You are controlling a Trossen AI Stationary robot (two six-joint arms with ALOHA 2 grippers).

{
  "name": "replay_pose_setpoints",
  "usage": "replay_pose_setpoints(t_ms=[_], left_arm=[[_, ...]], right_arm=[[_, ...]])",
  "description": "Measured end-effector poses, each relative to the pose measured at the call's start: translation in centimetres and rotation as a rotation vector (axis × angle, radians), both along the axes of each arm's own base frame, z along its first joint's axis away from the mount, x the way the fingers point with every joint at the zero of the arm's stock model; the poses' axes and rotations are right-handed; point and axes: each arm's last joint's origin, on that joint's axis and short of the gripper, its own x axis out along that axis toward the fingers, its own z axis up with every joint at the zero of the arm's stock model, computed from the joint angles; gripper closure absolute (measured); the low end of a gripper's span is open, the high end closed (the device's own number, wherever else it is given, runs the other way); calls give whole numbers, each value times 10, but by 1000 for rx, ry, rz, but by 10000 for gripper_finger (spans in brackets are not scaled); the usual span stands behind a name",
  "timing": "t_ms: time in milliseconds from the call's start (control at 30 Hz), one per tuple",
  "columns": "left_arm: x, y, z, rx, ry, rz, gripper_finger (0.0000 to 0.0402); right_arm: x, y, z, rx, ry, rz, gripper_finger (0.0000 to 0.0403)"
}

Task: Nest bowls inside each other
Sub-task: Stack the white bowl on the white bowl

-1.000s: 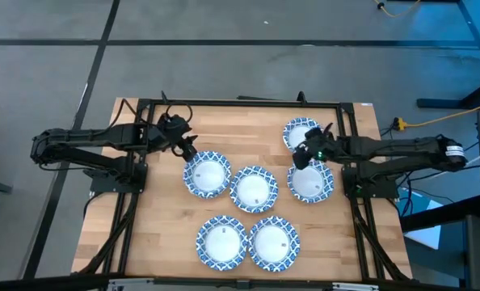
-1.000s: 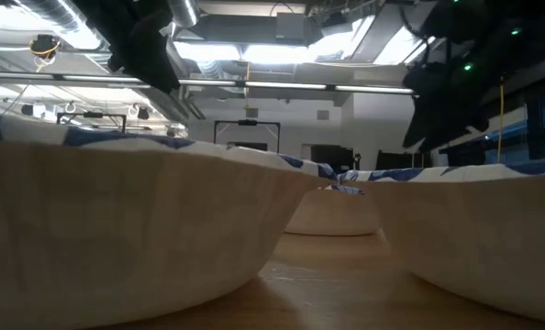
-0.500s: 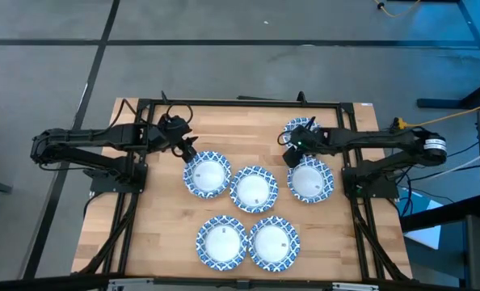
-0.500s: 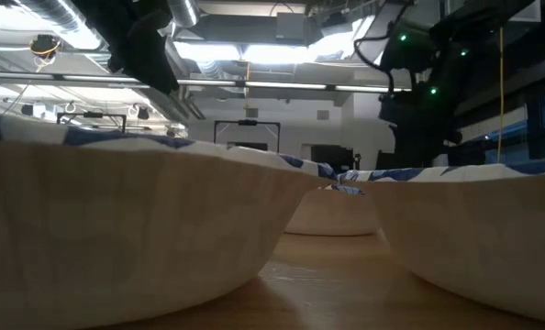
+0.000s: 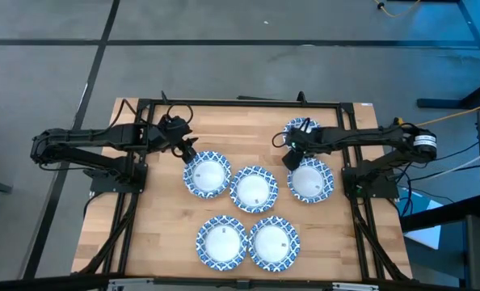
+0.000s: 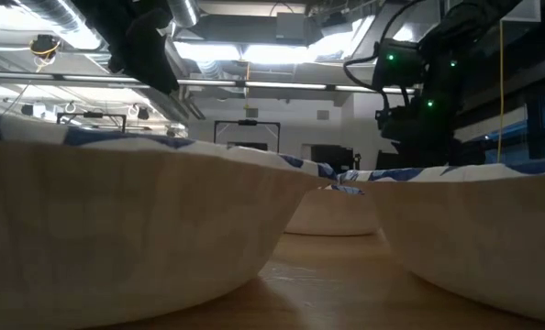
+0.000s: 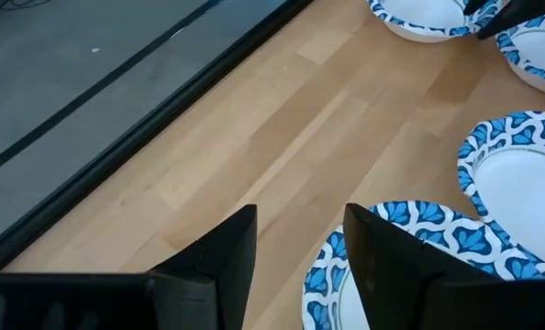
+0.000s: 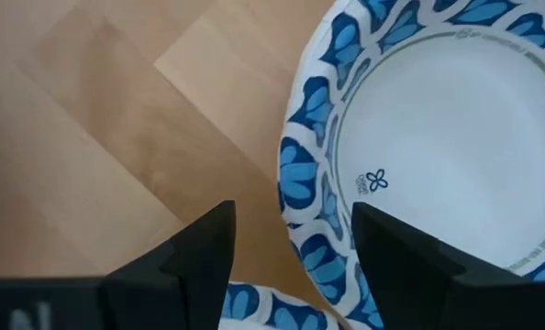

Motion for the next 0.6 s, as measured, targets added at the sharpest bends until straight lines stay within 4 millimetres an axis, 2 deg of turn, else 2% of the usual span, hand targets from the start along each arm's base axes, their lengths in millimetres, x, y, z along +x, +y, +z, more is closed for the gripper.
replay_pose_setpoints(t_ms=[267, 600], left_arm=[[0, 0, 0, 0, -1, 1, 243], [0, 0, 0, 0, -1, 1, 243]], right_arm=[[0, -1, -1, 12, 5, 16, 192], [-1, -3, -1, 36, -2, 19, 287]])
